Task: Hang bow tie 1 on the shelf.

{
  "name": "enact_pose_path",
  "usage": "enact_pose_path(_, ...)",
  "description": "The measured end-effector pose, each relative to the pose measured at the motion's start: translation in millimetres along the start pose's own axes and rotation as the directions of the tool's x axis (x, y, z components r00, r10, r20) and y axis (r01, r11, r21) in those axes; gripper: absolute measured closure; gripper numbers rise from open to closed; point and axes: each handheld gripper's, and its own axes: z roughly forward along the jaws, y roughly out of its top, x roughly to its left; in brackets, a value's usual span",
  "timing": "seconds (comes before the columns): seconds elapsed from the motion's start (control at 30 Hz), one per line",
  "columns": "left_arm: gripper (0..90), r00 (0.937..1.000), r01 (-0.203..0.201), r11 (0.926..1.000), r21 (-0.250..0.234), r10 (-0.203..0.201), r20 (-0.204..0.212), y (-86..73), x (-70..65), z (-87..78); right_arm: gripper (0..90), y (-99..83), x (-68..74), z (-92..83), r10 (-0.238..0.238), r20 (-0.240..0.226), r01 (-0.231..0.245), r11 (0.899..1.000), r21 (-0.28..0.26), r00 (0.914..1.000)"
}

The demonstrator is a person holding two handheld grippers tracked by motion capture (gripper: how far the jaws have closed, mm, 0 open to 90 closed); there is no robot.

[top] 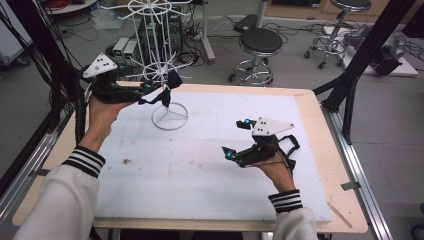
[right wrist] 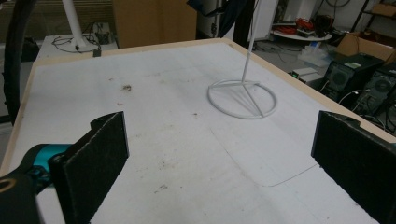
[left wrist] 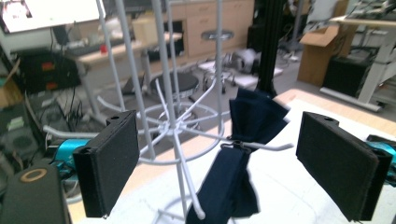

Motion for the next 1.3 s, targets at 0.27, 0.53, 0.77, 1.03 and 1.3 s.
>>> enact_pose_path(0.27,13.1,0.9997,-0.017,0.9976,-0.068,0.018,0.017,-9.3,-5.0,-24.0,3.3,0.9,-0.8,-3.6,0.002,0.005,-0.002,1.000,-0.024,1.0000)
enact_pose_path(0.53,12.8,0.9997,-0.011,0.9940,-0.109,0.013,0.020,-34.1,-7.3,-53.1,3.3,0.9,-2.5,-8.1,0.006,0.029,-0.005,0.999,-0.038,0.9996)
enact_pose_path(0.77,12.8,0.9992,-0.020,0.9902,-0.138,0.024,0.032,-55.5,-12.5,-71.2,3.3,1.3,-2.0,-11.4,0.011,0.058,-0.009,0.999,-0.039,0.9982)
enact_pose_path(1.03,12.8,0.9986,-0.013,0.9922,-0.124,0.019,0.050,-82.3,-20.0,-85.8,3.3,2.3,-0.4,-15.0,0.006,0.077,-0.002,0.999,-0.043,0.9970)
enact_pose_path(1.3,12.8,0.9976,-0.010,0.9947,-0.102,0.017,0.067,-101.8,-25.5,-97.6,3.3,3.0,3.5,-24.2,0.001,0.096,0.004,0.999,-0.053,0.9953)
